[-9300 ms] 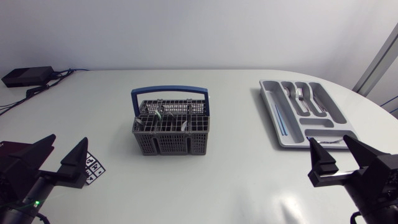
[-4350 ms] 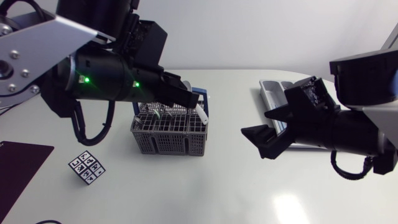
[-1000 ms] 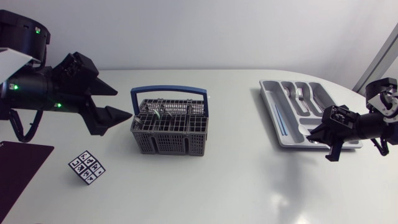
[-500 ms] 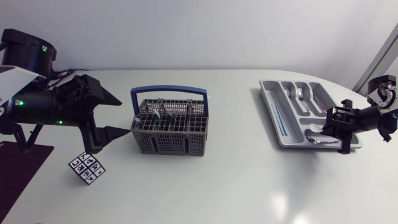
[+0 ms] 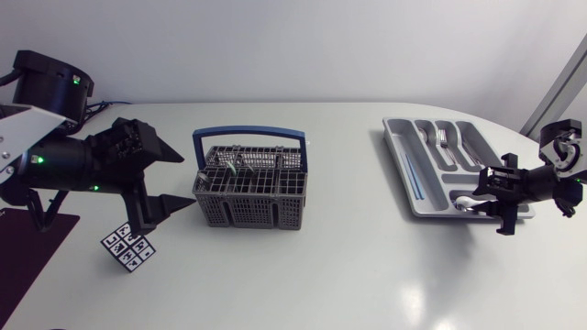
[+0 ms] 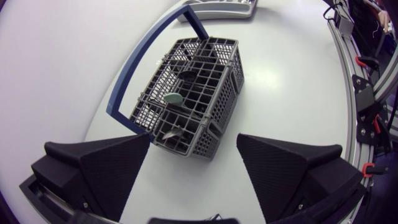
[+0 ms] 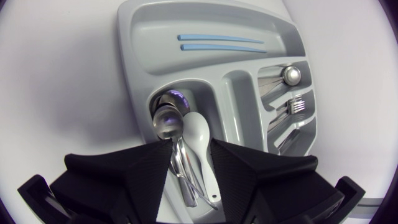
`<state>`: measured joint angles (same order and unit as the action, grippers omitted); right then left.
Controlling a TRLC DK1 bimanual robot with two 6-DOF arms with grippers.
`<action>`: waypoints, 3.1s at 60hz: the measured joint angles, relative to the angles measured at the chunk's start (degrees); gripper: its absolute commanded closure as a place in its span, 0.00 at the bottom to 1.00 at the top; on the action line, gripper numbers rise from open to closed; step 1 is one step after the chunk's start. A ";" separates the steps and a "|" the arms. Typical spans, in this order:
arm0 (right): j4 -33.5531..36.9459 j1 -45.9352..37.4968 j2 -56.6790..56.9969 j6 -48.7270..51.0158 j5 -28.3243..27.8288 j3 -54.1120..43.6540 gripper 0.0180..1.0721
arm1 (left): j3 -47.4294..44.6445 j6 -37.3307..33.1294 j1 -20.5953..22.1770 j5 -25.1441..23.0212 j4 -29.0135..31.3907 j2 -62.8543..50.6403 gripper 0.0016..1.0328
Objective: Transfer all utensils from the basket to the drawer tray.
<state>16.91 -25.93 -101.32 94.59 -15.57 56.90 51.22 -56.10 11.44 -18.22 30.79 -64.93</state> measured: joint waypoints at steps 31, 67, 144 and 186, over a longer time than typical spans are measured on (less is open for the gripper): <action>3.58 7.56 16.31 -4.72 -1.31 -10.47 0.04 | -3.87 -19.71 -0.48 2.32 -10.14 1.97 0.07; 6.95 28.26 35.17 -22.32 -2.34 -18.64 0.04 | -6.51 -34.01 0.00 5.14 -22.14 -5.90 0.46; 4.48 43.74 35.85 -33.77 2.21 -21.40 0.04 | -5.73 -38.66 0.74 5.14 -22.49 -10.03 0.97; 6.38 46.84 41.20 -35.06 3.45 -22.16 0.04 | -0.44 -41.79 0.61 5.27 -16.72 -4.04 0.97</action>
<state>23.29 20.91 -60.12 59.53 -12.12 34.74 50.78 -97.89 12.05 -12.95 14.06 -68.97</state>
